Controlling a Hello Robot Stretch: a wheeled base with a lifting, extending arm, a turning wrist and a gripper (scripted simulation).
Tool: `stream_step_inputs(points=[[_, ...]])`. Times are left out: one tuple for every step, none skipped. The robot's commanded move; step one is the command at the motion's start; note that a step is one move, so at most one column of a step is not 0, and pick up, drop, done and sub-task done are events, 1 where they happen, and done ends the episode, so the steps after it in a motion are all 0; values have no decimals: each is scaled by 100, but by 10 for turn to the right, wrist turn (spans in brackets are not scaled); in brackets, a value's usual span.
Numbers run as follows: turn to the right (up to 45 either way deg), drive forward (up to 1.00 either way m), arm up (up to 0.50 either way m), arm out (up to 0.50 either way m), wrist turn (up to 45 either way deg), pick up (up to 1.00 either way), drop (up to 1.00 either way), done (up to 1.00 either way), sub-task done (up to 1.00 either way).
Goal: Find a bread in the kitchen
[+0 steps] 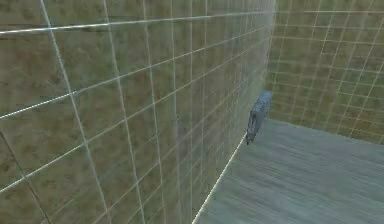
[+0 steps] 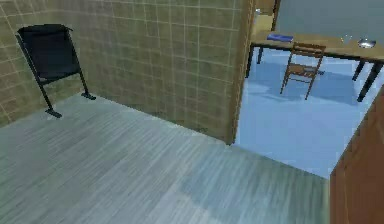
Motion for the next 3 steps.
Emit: stream_step_inputs(points=[[450,0,0,0,0,0,0,0,0],[450,0,0,0,0,0,0,0,0],[210,0,0,0,0,0,0,0,0]])
